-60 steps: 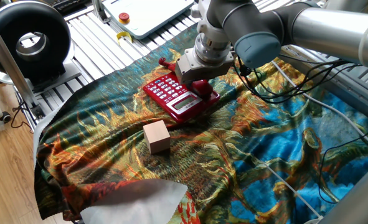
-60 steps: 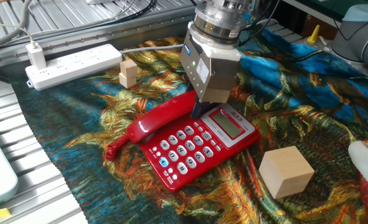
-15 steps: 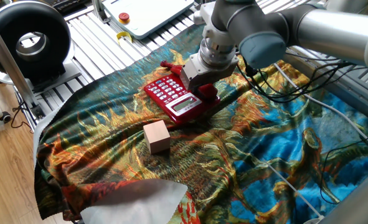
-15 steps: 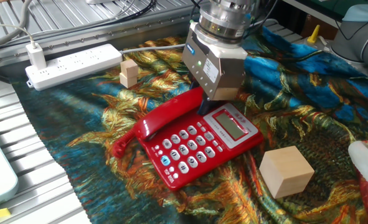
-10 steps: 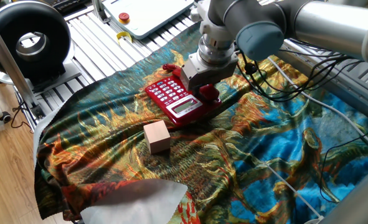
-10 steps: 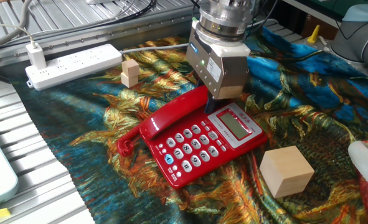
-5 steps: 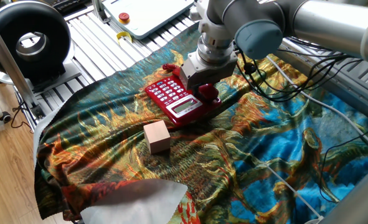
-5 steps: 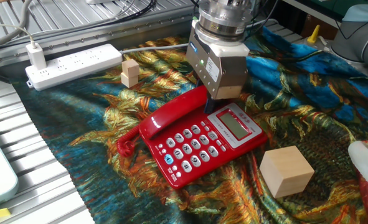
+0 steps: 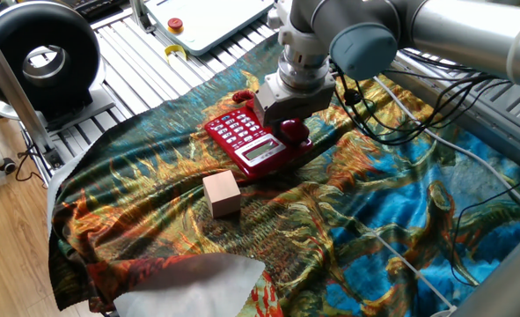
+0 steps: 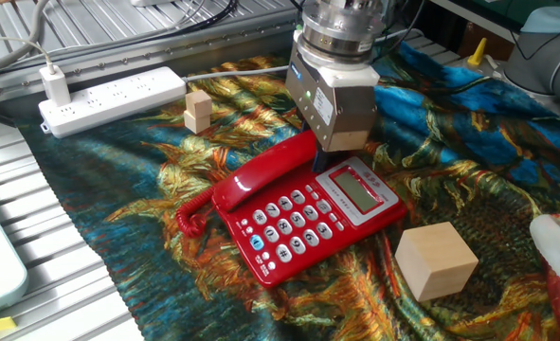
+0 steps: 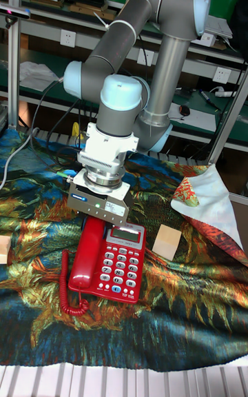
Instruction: Place the handset of the telephone on the corresponding phone cradle
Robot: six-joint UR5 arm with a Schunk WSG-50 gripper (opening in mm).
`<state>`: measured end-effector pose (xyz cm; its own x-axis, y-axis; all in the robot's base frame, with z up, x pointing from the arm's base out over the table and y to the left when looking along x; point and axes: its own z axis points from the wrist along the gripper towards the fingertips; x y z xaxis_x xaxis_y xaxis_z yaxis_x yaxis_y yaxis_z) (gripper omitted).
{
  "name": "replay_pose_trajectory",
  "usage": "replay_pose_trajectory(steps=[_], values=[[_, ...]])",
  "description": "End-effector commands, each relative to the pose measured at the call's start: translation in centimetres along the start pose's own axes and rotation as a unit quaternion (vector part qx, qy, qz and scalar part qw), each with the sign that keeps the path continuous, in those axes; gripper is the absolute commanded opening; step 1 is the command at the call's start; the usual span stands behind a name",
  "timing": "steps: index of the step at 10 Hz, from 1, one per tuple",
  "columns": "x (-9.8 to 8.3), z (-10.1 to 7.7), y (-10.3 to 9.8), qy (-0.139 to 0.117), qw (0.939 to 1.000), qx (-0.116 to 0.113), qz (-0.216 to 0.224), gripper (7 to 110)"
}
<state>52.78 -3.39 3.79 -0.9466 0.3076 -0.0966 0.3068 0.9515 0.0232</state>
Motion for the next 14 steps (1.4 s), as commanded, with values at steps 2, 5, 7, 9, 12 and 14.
replay_pose_trajectory(steps=[2,5,7,9,12,14], values=[[-0.6,-0.3,0.6,0.002,0.9999,-0.013,-0.009,22],[-1.5,-0.5,1.0,-0.007,0.9989,-0.025,-0.038,44],[-1.7,-0.6,1.2,-0.01,0.9987,-0.028,-0.041,66],[-1.7,-0.6,1.2,-0.01,0.9987,-0.028,-0.041,66],[-1.8,-0.7,1.2,-0.012,0.9987,-0.027,-0.041,66],[-1.8,-0.9,1.4,-0.01,0.9992,-0.025,-0.03,66]])
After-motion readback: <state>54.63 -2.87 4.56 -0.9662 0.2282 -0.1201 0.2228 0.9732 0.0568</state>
